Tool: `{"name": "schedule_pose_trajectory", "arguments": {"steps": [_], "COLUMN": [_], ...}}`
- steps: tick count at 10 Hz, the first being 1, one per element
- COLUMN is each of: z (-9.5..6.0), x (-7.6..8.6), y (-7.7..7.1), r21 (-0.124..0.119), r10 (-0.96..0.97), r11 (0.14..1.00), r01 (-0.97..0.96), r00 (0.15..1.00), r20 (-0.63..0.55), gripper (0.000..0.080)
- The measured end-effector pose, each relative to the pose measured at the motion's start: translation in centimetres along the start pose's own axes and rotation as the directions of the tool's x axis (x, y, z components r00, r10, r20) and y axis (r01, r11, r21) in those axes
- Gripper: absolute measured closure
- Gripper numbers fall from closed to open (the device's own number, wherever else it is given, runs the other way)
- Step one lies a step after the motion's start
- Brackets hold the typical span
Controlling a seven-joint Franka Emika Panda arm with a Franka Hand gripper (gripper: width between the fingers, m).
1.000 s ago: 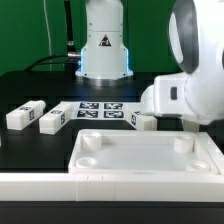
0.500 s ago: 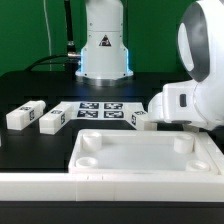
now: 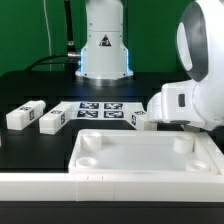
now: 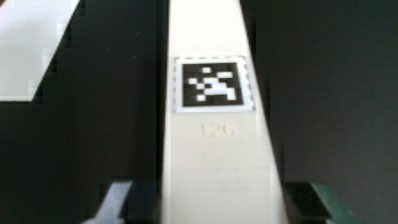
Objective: Assemble desk
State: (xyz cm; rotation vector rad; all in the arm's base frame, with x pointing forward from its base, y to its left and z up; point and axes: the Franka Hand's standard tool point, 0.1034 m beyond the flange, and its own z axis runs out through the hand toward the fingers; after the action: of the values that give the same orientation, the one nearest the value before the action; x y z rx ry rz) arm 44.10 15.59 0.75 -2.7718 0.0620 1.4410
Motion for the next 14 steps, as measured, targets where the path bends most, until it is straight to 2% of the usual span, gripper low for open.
{"name": "schedule_pose_trajectory", "arguments": {"steps": [2, 3, 5, 7, 8, 10, 11, 12, 14], "z": [-0.4, -1.1, -3.7, -5.6, -6.0, -6.2, -6.9, -8.0, -10.7], "x": [0.1, -0.1, -1.7, -3.6, -3.6, -2.8, -2.4, -2.6, -4.1], "y": [0.5, 0.9, 1.9, 2.6, 2.4, 2.2, 2.0, 2.1, 3.2], "r21": [0.006, 0.01, 0.014, 0.015, 0.015, 0.023, 0.034, 0.041, 0.055], "r10": [0.005, 0.005, -0.003, 0.001, -0.001, -0.001, -0.003, -0.011, -0.004], "r11": [1.0, 1.0, 1.0, 1.0, 1.0, 1.0, 0.999, 0.999, 0.998], "r01": [-0.005, -0.005, 0.003, -0.001, 0.001, 0.002, 0.007, 0.02, 0.021], "r00": [1.0, 1.0, 1.0, 1.0, 1.0, 0.998, 0.991, 0.978, 0.958], "r20": [-0.001, 0.001, 0.009, 0.014, -0.005, -0.057, -0.132, -0.21, -0.285], "gripper": [0.0511, 0.0511, 0.0511, 0.0511, 0.0511, 0.0511, 0.0511, 0.0511, 0.0509]}}
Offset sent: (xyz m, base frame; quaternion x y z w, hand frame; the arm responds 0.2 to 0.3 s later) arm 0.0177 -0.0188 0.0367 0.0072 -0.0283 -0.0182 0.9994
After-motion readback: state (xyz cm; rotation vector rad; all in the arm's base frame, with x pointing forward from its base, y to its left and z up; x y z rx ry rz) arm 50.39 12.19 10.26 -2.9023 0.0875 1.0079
